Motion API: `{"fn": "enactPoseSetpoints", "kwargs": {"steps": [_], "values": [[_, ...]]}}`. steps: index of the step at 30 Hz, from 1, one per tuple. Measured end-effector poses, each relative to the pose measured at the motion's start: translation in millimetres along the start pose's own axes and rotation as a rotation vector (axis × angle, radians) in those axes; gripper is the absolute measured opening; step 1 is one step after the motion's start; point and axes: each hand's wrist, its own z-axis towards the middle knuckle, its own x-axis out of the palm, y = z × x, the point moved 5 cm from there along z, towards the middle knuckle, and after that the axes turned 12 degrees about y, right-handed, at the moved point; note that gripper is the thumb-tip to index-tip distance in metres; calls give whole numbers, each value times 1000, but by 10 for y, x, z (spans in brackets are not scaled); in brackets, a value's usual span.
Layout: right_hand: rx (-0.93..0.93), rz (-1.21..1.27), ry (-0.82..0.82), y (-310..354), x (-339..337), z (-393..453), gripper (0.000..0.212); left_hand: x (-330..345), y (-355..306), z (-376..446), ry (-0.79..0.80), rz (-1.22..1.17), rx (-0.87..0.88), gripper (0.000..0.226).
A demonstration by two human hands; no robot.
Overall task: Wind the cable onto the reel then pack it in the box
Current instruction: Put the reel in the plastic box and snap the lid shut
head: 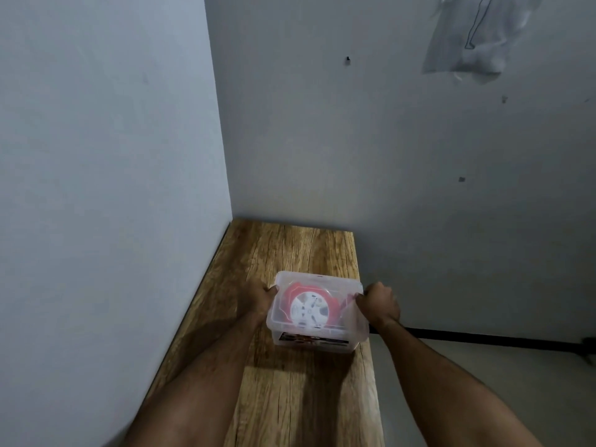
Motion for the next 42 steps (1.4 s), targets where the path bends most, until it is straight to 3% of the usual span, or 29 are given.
{"fn": "enactPoseSetpoints", "kwargs": {"steps": [6, 8, 10, 13, 16, 19, 23, 26, 29, 33, 38, 42], "values": [[70, 96, 74, -7, -1, 143, 26, 23, -60, 72, 29, 52, -29, 28], [77, 108, 95, -6, 11, 171, 24, 97, -207, 45, -50, 336, 38, 36], [89, 124, 101, -10, 5, 180, 20, 283, -416, 0, -129, 611, 225, 59], [78, 149, 106, -28, -5, 208, 19, 641, -530, -13, 51, 639, 433, 76], [38, 214, 120, -45, 27, 219, 25, 889, -382, 77, 206, 721, 440, 90], [41, 446, 147, -113, 103, 224, 29, 953, -285, 153, 207, 792, 446, 97], [178, 832, 374, -203, 276, 169, 39, 936, -251, 191, 185, 779, 443, 100], [258, 868, 575, -164, 312, 63, 31, 949, -238, 191, 175, 790, 450, 99], [269, 885, 614, -192, 346, 114, 38, 950, -234, 193, 167, 800, 447, 99], [280, 907, 501, -189, 282, 196, 42, 952, -229, 194, 161, 802, 445, 98], [257, 493, 187, -20, 95, 200, 44, 955, -223, 209, 153, 807, 446, 99], [166, 92, 7, 258, 7, 61, 29, 941, -227, 209, 127, 825, 460, 102]]}}
